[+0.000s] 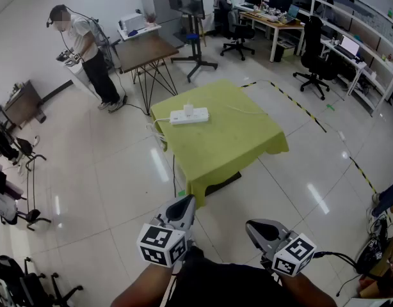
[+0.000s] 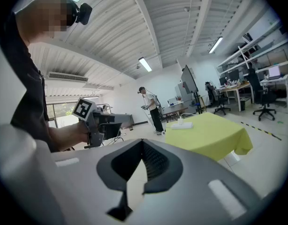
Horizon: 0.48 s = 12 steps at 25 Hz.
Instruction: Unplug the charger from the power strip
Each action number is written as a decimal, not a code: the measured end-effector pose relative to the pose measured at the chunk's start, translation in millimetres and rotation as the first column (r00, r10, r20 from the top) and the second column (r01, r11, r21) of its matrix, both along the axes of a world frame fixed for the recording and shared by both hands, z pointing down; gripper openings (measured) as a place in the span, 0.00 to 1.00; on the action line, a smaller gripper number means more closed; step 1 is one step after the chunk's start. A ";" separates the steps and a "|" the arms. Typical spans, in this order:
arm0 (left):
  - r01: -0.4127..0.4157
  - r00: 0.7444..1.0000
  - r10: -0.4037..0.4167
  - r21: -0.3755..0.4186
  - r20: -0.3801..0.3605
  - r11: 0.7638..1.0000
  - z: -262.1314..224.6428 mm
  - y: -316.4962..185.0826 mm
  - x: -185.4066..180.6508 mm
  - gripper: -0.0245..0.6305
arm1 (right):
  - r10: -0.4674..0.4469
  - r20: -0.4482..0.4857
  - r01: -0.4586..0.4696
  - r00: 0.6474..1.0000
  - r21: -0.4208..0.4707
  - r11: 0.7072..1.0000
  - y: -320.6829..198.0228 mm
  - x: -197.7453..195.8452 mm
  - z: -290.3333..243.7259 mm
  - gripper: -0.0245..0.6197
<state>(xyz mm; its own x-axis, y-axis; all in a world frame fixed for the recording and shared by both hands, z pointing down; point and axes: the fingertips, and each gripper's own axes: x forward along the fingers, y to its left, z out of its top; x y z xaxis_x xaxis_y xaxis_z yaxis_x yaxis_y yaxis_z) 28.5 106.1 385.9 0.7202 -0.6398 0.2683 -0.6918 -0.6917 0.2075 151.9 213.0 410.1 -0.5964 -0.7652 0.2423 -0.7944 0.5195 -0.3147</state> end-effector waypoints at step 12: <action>0.023 0.999 -0.022 -0.049 0.023 0.999 20.1 -21.5 -20.4 0.05 | -0.005 0.019 0.006 1.000 -0.054 0.999 -25.0 -16.8 17.9 0.04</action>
<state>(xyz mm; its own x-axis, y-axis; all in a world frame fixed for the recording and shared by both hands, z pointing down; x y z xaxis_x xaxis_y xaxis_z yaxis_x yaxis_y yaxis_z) 8.1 84.7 406.1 0.6992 -0.6415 0.3156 -0.7120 -0.6650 0.2256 135.1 187.9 427.9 -0.6053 -0.7480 0.2723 -0.7854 0.5055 -0.3571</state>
